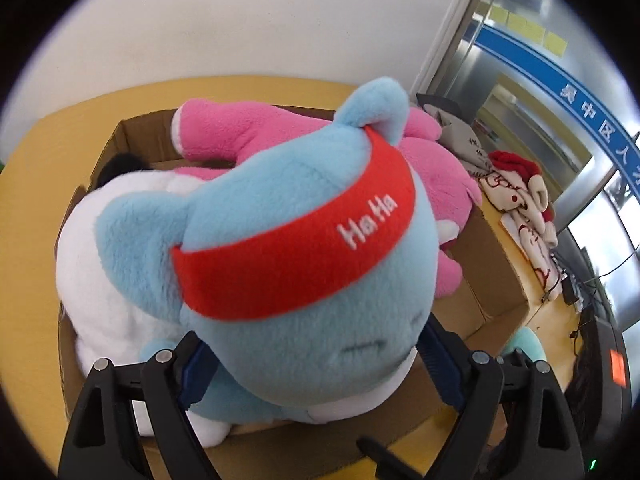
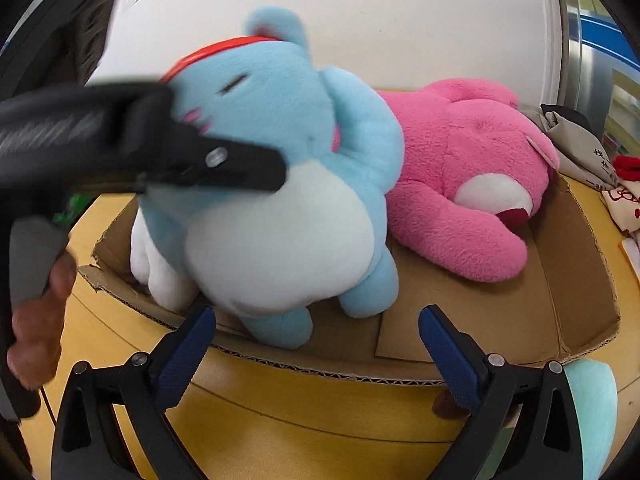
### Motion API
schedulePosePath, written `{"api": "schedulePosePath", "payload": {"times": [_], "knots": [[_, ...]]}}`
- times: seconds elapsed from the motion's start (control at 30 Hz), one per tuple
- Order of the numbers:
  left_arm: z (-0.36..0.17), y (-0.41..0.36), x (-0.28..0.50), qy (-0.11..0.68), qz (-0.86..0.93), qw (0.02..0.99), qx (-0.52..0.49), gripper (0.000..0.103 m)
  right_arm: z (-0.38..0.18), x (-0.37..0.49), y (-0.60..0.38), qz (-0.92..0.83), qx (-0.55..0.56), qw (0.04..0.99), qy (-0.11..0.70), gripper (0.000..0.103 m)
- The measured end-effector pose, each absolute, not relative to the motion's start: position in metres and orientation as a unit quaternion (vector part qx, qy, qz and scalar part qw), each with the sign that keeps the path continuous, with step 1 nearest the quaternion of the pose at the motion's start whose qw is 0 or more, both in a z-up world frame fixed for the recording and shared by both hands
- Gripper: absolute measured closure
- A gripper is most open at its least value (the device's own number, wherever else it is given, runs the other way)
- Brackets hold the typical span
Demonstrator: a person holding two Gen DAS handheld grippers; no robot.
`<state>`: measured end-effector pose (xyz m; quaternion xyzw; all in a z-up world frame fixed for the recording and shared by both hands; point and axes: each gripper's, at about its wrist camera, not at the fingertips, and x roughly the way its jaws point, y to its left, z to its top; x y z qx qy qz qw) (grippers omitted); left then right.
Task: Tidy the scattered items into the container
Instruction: 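Lower the blue cat into the box and open both grippers, then move both grippers to the teal-and-pink plush on the table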
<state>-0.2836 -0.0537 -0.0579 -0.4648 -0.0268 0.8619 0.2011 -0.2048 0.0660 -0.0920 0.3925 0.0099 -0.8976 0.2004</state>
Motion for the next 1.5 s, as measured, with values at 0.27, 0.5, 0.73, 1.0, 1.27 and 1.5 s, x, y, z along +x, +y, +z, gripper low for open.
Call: {"api": "schedulePosePath", "payload": {"times": [0.27,0.5,0.73,1.0,1.27,1.5], "knots": [[-0.034,-0.007,-0.304,0.050,0.860,0.231,-0.452,0.015,-0.077,-0.181,0.084,-0.899,0.383,0.214,-0.009,0.008],[0.001,-0.009,-0.285,0.068,0.884,0.242,-0.395,0.015,-0.043,-0.202,0.094,-0.924,0.302,0.230,-0.040,0.000],[0.030,-0.073,-0.255,0.018,0.928,0.158,-0.338,0.016,-0.104,-0.282,0.089,-0.880,0.425,0.204,-0.064,0.006],[-0.056,-0.098,-0.212,0.008,0.901,0.150,-0.407,0.016,-0.112,-0.244,0.079,-0.891,0.412,0.187,-0.023,0.002],[-0.098,-0.111,-0.191,-0.038,0.882,0.139,-0.449,0.016,-0.119,-0.218,0.067,-0.892,0.412,0.186,0.007,0.006],[-0.099,-0.121,-0.162,-0.048,0.881,0.139,-0.451,0.016,-0.098,-0.182,0.061,-0.885,0.425,0.190,0.010,0.006]]}}
